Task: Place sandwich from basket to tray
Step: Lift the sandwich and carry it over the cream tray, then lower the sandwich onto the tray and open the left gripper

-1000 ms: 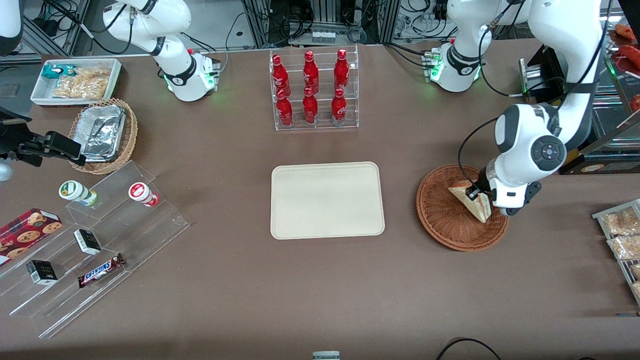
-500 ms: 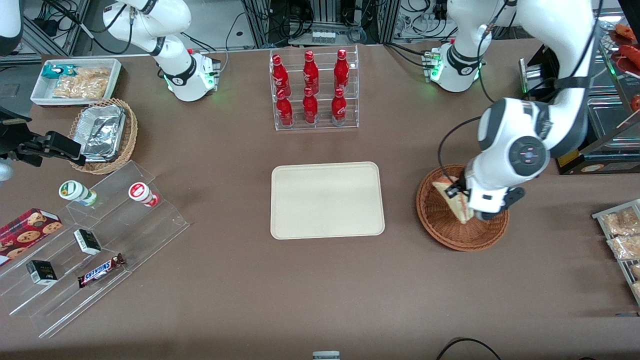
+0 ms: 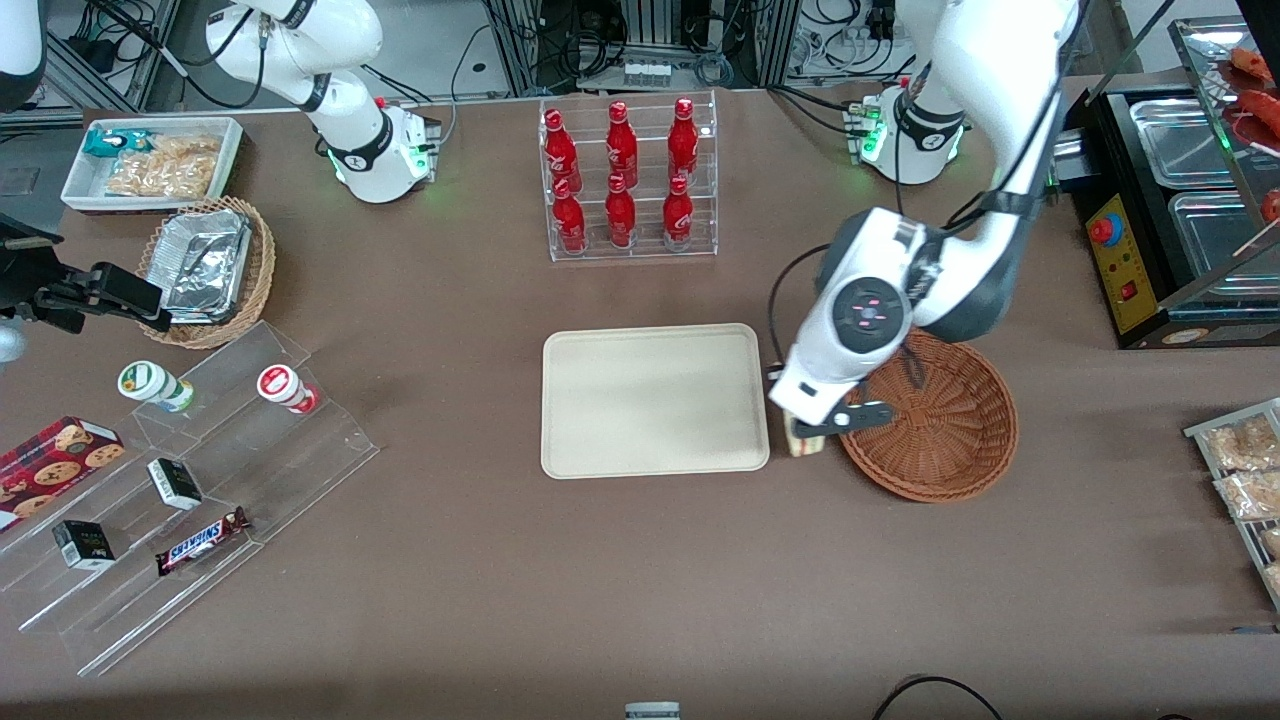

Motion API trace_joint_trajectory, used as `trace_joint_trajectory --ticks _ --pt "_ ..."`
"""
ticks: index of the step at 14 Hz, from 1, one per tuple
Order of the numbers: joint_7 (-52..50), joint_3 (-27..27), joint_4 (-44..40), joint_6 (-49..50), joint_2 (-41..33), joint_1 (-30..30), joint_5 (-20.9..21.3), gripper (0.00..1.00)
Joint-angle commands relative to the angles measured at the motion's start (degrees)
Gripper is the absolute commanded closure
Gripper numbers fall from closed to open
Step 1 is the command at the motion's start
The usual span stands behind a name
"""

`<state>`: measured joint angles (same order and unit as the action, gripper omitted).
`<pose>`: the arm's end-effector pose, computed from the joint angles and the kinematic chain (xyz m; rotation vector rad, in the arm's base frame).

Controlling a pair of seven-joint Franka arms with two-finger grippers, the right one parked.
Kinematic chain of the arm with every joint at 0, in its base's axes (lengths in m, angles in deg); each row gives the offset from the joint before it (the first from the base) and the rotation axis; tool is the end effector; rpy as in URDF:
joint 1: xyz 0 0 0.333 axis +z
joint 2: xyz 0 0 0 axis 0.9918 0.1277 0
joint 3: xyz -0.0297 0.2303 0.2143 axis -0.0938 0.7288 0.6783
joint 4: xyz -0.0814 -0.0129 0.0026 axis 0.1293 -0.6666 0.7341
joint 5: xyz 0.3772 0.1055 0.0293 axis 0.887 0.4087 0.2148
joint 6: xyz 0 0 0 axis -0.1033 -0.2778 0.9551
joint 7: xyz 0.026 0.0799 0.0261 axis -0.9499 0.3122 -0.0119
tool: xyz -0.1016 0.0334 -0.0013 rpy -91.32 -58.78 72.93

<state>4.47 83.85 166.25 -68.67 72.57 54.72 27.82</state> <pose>0.5510 -0.3368 0.3261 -3.0703 -0.1697 0.2602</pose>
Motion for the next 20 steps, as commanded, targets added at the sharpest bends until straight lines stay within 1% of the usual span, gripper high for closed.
trace_joint_trajectory --ticks 1,3,5,7,8,12,16,19,20 --pt "-2.3 0.9 -5.8 -0.3 5.1 -4.8 -0.1 1.0" --pt "-4.9 0.8 -7.3 -2.5 7.3 -7.1 -0.5 1.0" --pt "-7.6 0.9 -10.3 -3.0 10.3 -10.4 0.1 1.0" --pt "-8.3 0.9 -10.8 -4.1 10.9 -11.6 -0.2 1.0" --pt "-8.3 0.8 -10.7 -6.2 10.9 -11.9 -0.6 1.0" --pt "-11.1 0.9 -10.6 -9.3 13.1 -16.0 -0.1 1.0" --pt "-12.0 0.9 -11.0 -9.3 14.7 -16.3 -0.6 1.0" --pt "-15.3 1.0 -10.9 -9.3 14.7 -15.9 -0.6 0.98" --pt "-15.5 1.0 -10.9 -9.3 14.7 -15.9 -0.6 0.96"
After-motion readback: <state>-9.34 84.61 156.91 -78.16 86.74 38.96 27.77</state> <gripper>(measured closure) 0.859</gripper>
